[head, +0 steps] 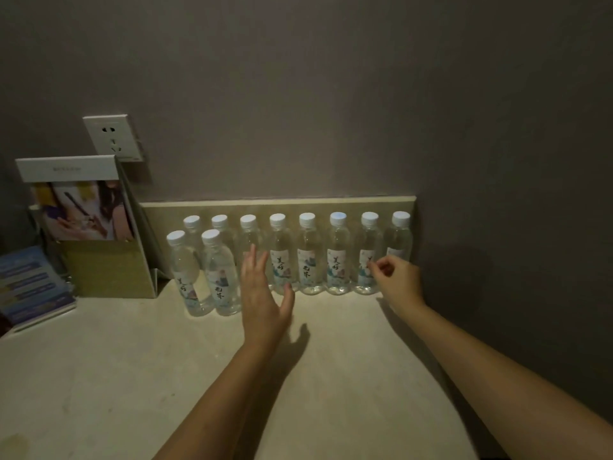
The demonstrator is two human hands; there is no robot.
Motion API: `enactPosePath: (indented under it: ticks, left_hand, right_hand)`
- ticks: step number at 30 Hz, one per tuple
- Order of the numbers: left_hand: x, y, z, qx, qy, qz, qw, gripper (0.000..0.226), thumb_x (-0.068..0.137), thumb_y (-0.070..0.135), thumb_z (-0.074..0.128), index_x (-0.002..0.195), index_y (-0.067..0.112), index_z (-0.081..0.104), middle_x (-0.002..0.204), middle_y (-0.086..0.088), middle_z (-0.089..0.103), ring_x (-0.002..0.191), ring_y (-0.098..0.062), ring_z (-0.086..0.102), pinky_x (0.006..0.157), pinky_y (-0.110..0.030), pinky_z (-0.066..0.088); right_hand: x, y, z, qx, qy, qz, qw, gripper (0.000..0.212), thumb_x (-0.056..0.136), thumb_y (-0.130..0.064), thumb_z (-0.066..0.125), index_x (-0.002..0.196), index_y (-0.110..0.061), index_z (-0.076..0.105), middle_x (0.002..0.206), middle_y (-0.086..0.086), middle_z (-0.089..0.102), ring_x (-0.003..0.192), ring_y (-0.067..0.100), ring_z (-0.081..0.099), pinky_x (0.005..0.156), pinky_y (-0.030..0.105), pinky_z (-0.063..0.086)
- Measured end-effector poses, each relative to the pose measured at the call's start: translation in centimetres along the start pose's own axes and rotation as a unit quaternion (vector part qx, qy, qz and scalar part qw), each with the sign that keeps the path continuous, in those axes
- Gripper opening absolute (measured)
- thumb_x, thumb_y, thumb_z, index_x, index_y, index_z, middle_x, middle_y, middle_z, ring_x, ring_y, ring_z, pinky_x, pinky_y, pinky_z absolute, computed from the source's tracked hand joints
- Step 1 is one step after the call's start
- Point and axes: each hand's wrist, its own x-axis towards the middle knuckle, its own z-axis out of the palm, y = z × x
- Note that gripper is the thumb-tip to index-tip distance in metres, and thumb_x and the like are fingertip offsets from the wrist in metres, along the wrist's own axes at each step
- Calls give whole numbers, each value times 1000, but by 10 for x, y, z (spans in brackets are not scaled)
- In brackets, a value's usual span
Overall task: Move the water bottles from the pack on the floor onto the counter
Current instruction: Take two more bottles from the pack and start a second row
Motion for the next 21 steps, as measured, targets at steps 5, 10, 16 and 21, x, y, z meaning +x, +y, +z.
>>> enactPosePath:
  ticks: [5,10,16,21]
  left_hand:
    - [13,-3,-20,2,33,-10,999,58,86,15,66,137,12,40,149,-6,35,139,-19,30,114,-35,24]
    - [23,-45,-71,46,85,-50,994,34,85,15,64,117,10,51,111,-7,54,104,-19,50,90,-32,44]
    - [22,-113,-104,11,36,-238,971,70,81,26,72,138,7,36,137,-12,46,125,-27,45,104,-41,40]
    - [30,-141,-96,-58,-87,-266,958,66,76,30,77,131,16,44,118,3,58,95,-4,55,73,-16,45]
  right_hand:
    - [-11,-37,28,-33,-93,-111,989,14,85,-30,68,73,-26,62,68,-12,62,66,9,60,61,32,54]
    - [-36,-89,86,0,-188,-143,972,9,86,-33,66,86,-24,67,78,-11,66,73,5,62,69,34,56]
    - [-68,-129,161,-1,-259,-114,959,50,80,-45,70,121,-23,52,118,-4,61,102,16,59,85,34,51]
    - [-79,-143,194,-5,-214,-56,975,74,68,-55,76,126,-25,42,124,-6,57,109,17,58,81,32,49]
